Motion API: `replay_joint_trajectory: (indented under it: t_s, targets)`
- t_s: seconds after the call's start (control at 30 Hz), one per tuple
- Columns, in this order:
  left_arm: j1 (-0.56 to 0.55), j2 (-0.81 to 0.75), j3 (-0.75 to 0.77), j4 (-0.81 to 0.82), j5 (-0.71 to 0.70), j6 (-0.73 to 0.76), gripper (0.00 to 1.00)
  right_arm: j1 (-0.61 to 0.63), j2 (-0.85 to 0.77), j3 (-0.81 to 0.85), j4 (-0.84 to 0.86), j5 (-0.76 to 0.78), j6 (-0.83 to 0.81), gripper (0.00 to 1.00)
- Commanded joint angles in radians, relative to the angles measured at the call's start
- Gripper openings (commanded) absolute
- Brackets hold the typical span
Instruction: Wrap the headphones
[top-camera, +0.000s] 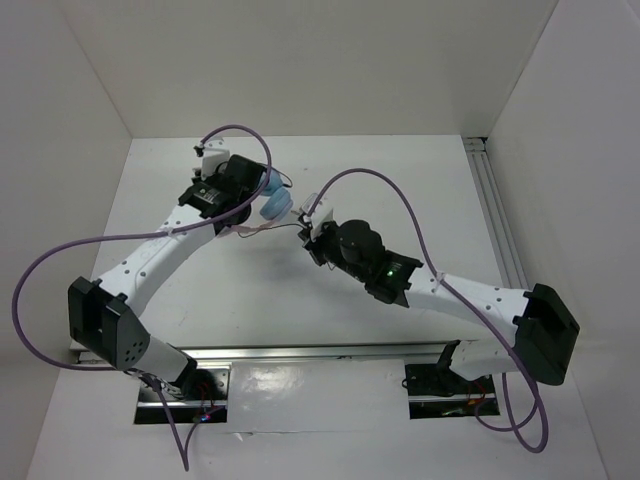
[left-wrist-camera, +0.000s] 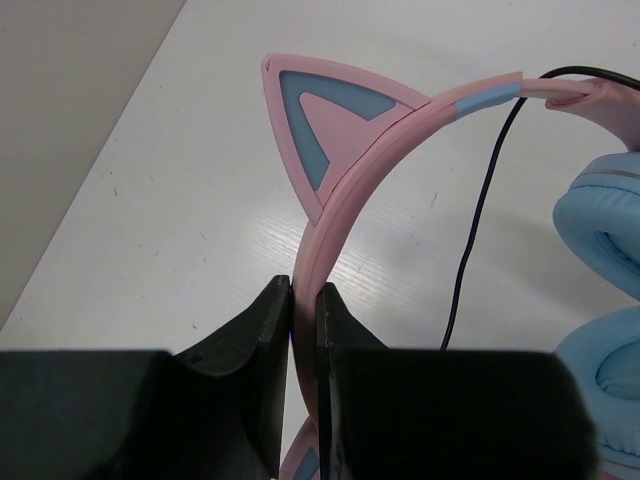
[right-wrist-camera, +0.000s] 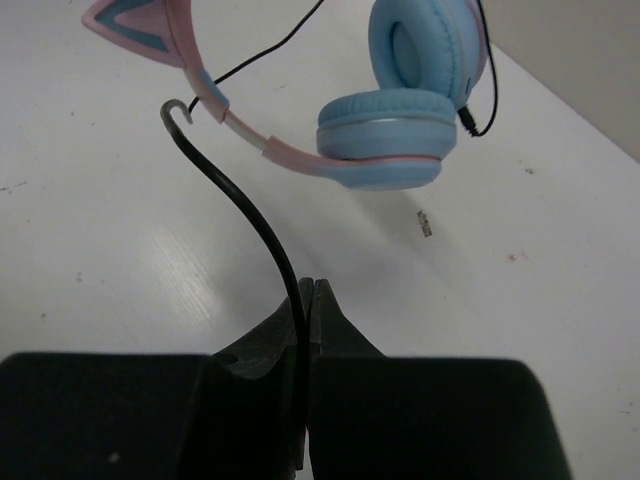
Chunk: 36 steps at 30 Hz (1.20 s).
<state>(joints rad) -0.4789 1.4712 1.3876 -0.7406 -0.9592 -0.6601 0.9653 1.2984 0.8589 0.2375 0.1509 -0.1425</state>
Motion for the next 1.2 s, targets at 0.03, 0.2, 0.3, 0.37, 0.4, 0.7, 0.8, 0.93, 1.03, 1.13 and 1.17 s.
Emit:
replay_joint_trajectory:
  t_s: [0.03,0.2,0.3,0.37,0.4,0.7,0.8,0.93,1.03,1.13,1.17]
  targets:
    - [0.002,0.000,0.044,0.023,-0.015,-0.035,0.00,-0.016,0.002,0.106,-0.075,0.038,-0.057,0.00]
    - [0.112,-0.009,0.077,-0.029,0.131,-0.108,0.00,-0.016,-0.016,0.080,-0.104,0.024,-0.066,0.00]
    - [0.176,-0.020,0.077,-0.020,0.214,-0.108,0.00,0.006,-0.060,0.036,-0.104,0.024,-0.066,0.00]
    - [0.200,-0.020,0.077,-0.020,0.261,-0.108,0.00,0.006,-0.073,0.023,-0.119,0.024,-0.066,0.00]
    - [0.226,-0.020,0.077,-0.020,0.279,-0.117,0.00,0.006,-0.073,0.023,-0.128,0.013,-0.066,0.00]
    - [0.247,0.000,0.068,0.004,0.318,-0.093,0.00,0.070,-0.073,0.063,-0.138,0.029,-0.066,0.00]
    - [0.174,0.023,0.068,0.015,0.246,-0.024,0.00,0.070,-0.044,0.123,-0.162,0.044,-0.089,0.00]
    - [0.065,0.063,0.050,0.015,0.151,0.048,0.00,0.034,-0.021,0.164,-0.172,0.064,-0.120,0.00]
    - [0.054,0.063,0.025,0.036,0.160,0.071,0.00,-0.051,0.001,0.189,-0.162,0.024,-0.131,0.00]
    - [0.014,0.063,0.002,0.052,0.174,0.115,0.00,-0.120,0.012,0.222,-0.172,-0.029,-0.131,0.00]
    - [0.004,0.052,-0.021,0.066,0.174,0.134,0.00,-0.138,0.024,0.223,-0.172,-0.043,-0.131,0.00]
